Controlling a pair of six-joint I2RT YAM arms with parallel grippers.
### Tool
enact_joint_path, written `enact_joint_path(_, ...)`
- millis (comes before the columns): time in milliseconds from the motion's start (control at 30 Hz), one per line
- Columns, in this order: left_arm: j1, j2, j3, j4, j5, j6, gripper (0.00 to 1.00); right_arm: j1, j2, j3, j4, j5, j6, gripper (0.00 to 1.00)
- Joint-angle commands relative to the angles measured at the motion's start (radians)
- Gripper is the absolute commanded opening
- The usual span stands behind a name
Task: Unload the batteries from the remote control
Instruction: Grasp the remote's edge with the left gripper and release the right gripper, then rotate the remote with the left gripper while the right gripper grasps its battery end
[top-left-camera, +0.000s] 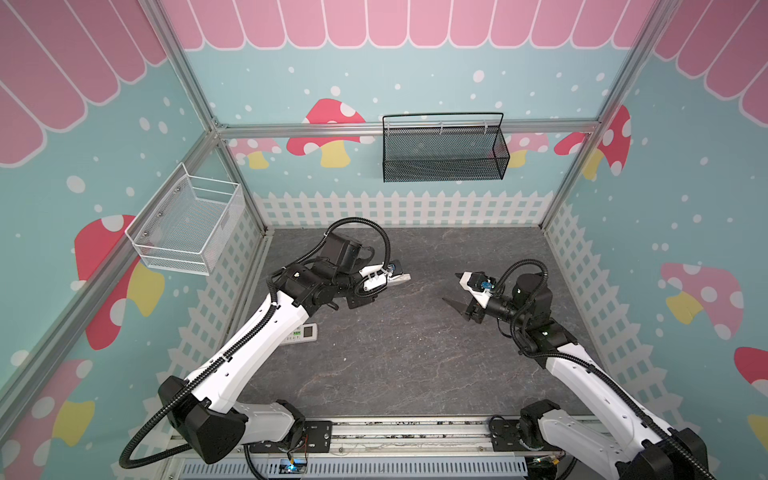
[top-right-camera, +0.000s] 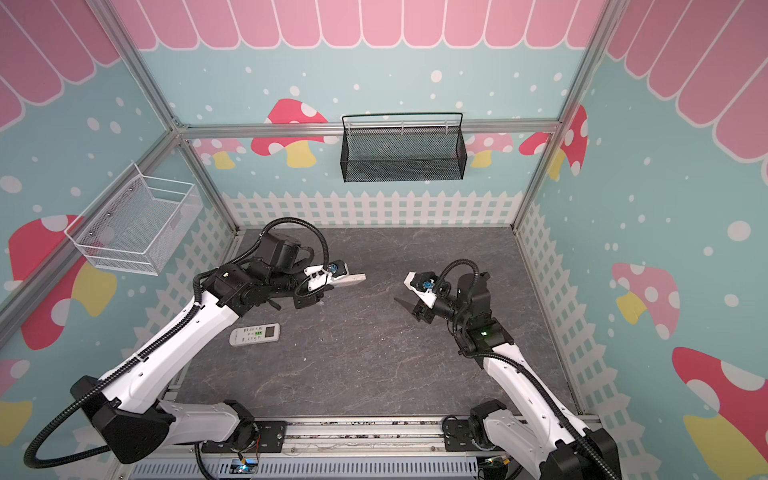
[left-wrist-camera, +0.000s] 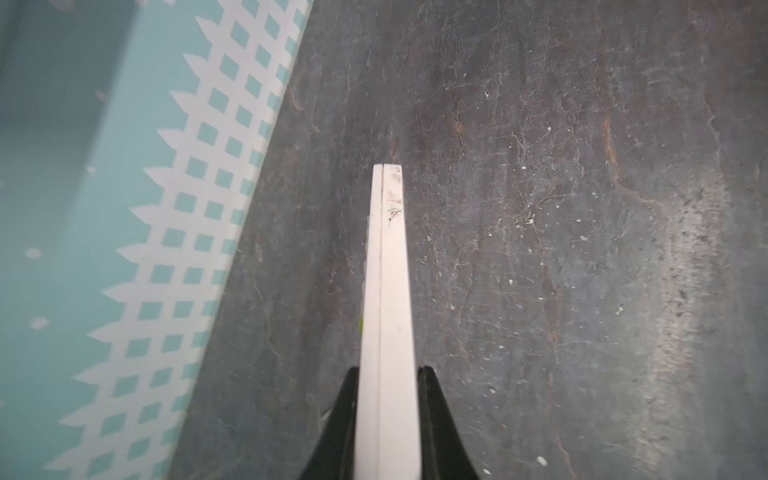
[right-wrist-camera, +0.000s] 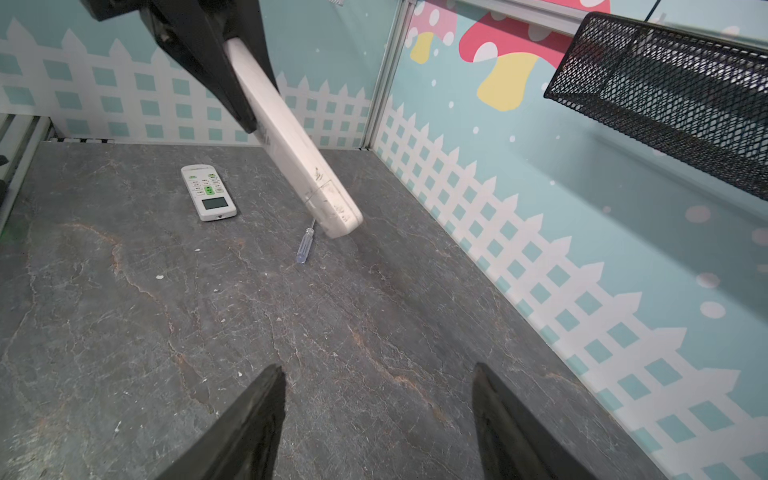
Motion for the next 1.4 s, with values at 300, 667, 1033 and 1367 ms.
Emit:
enact_joint_path(300,0.051,0.213,0.13,-0.107,0.199,-0.468,0.0,-0.01,0.095,-0.112,0.23,0.077,0.276,0.72)
enact_joint_path(667,-0.018,0.379,0.051,0.004,0.423,-0.725,0.0,-0.012,0.201,-0.25,0.404,0.03,0.537,0.69)
enact_joint_path(1033,-0.008,0.3,-0.07,0.095,0.389,-0.769,0.0,-0.004,0.317,-0.307,0.62,-0.005,0.835,0.67)
enact_joint_path(1367,0.193,0.176,-0.329,0.335,0.576,-0.895,0.0,0.043,0.478,-0.272,0.745,-0.02,1.058,0.63)
